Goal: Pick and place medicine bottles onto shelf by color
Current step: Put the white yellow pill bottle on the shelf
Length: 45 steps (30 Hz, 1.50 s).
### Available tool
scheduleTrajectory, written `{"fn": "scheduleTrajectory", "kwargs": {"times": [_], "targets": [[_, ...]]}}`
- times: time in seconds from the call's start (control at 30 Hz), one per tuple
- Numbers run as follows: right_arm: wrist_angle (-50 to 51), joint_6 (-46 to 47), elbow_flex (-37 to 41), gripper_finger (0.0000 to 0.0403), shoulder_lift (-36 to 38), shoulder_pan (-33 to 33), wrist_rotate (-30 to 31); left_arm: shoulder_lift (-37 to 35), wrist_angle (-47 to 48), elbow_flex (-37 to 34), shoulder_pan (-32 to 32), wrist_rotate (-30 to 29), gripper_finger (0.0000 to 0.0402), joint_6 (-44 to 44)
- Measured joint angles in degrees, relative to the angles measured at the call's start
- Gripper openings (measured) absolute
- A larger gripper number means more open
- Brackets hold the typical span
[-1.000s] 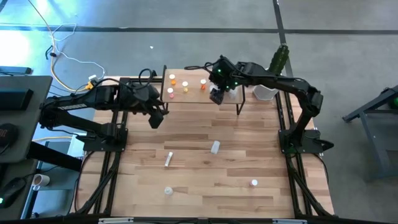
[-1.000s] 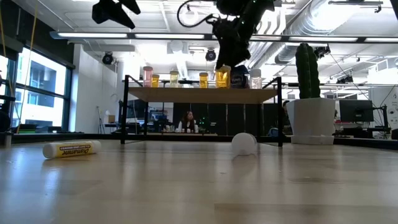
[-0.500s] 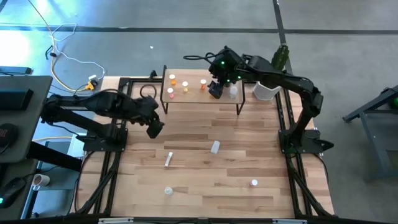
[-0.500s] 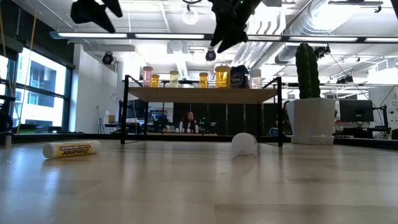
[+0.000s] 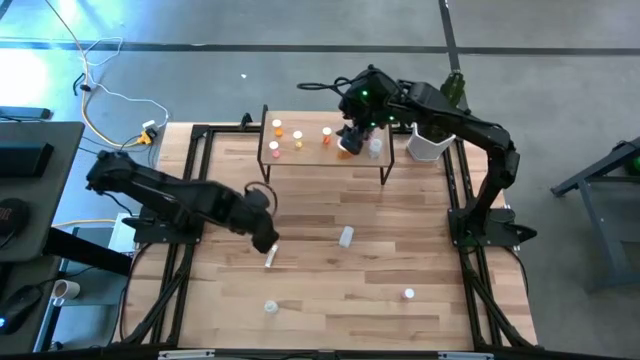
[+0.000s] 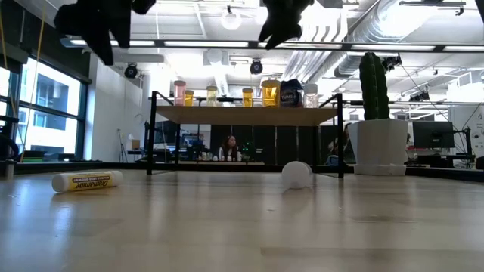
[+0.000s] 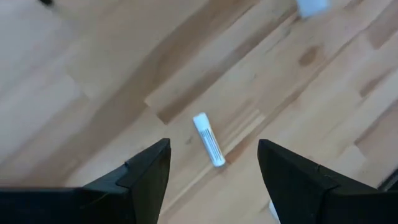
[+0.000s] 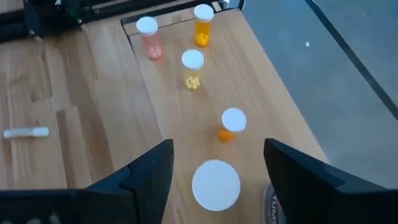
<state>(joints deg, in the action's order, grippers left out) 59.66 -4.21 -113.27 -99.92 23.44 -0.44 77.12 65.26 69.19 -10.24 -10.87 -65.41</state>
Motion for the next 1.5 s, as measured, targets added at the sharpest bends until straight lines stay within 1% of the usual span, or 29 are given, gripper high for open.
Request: {"fn": "scheduleTrajectory", "kwargs": {"times": [0.27,0.63,1.03,1.3,1.5], "targets": [[1.78,-3.87,-0.09,0.0241,0.00,0.00,0.02,8.25,-0.79,-0.01,-3.24,2.38,0.0232,-11.40],[1.95,-5.28,-0.09,0.0241,0.00,0.00,0.02,17.84,-4.36,-0.02,-6.00,3.67,0.0232,-21.76],[3.56,-5.28,-0.09,0.0241,0.00,0.00,0.02,25.78,-6.51,-0.02,-6.10,6.20,0.0228,-27.74],[5.14,-5.28,-0.07,0.0241,0.00,0.00,0.01,29.39,-7.39,-0.02,-6.10,8.24,0.0212,-28.51],[5.94,-5.28,-0.07,0.0241,0.00,0.00,0.01,31.38,-8.13,-0.02,-6.10,10.18,0.0212,-28.51]]}}
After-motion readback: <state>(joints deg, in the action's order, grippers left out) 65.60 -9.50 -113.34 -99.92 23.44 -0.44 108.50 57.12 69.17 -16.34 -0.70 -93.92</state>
